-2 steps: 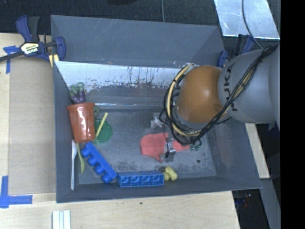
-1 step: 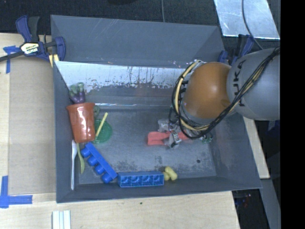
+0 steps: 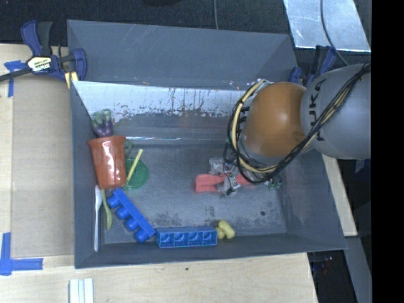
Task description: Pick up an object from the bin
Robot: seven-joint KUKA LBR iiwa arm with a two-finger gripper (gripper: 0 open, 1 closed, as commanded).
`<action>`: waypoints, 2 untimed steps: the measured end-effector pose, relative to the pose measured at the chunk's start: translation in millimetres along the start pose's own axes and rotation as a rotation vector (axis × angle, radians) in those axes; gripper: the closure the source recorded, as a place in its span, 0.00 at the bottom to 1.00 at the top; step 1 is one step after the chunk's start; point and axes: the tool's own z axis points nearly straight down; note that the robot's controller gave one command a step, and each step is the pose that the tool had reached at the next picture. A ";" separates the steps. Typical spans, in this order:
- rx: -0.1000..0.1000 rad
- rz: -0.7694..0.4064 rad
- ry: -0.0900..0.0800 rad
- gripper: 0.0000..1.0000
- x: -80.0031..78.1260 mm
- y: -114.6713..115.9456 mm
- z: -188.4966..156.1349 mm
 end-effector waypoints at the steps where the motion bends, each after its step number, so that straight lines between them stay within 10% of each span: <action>1: -0.003 0.007 0.007 1.00 4.2 -4.9 -62.7; 2: -0.004 0.019 0.009 1.00 2.3 -3.7 -154.1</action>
Offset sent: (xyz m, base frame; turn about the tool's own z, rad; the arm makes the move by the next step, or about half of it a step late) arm -0.0080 -0.0037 0.1742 0.0238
